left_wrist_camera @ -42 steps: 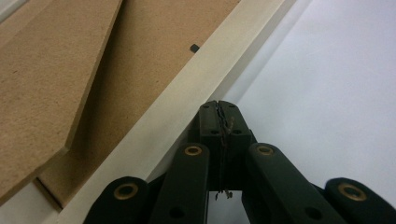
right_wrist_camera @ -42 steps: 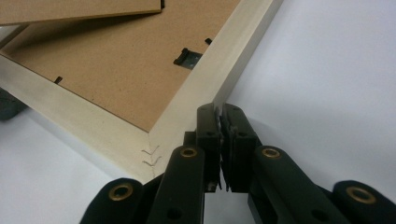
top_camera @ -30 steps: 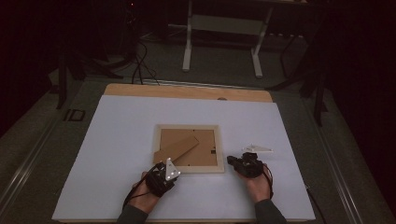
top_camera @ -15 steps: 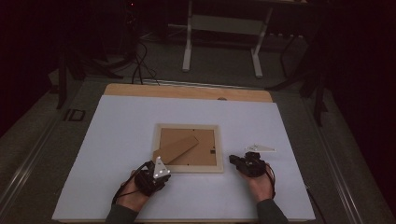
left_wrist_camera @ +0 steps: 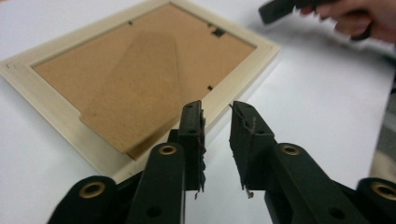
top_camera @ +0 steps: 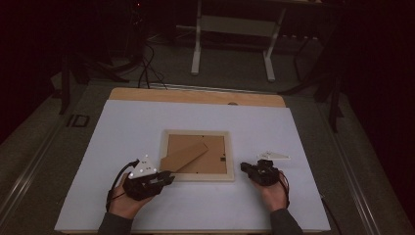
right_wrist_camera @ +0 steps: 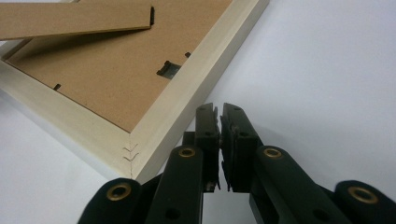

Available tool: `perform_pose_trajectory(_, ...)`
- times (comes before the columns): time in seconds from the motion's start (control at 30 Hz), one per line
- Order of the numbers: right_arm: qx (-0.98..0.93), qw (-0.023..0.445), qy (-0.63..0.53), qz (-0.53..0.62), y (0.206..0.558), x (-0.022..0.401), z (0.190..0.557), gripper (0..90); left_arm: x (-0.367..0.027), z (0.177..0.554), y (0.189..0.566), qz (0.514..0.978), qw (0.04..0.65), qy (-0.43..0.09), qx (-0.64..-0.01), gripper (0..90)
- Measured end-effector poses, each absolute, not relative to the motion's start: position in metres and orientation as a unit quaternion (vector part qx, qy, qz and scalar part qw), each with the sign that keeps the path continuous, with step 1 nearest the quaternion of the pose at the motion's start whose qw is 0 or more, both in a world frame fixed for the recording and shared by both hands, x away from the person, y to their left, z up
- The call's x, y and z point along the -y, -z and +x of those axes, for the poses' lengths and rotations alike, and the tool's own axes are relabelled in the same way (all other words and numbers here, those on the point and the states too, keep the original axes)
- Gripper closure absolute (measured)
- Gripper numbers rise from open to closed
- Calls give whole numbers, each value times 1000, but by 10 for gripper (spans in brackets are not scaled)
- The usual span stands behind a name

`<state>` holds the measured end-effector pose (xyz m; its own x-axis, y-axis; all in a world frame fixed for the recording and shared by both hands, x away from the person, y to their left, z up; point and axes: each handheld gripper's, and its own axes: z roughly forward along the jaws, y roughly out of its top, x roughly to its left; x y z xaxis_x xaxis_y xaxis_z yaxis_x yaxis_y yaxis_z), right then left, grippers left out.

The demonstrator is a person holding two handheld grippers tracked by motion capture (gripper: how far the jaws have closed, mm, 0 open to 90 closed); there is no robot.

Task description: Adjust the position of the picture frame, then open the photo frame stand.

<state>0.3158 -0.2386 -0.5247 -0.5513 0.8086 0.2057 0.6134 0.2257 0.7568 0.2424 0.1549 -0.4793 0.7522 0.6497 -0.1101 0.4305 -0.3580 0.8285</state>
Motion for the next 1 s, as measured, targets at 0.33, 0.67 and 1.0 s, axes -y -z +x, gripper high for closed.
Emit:
perform_pose_trajectory(0.33,-771,120,-419,465,523,241,316,825,-174,247,470,799,477,-102,-352,573)
perform_pose_trajectory(0.67,-765,119,-425,470,522,246,316,815,-173,253,469,802,458,-105,-369,476)
perform_pose_trajectory(1.0,-763,112,-428,472,521,248,315,816,-167,268,454,812,447,-110,-358,525)
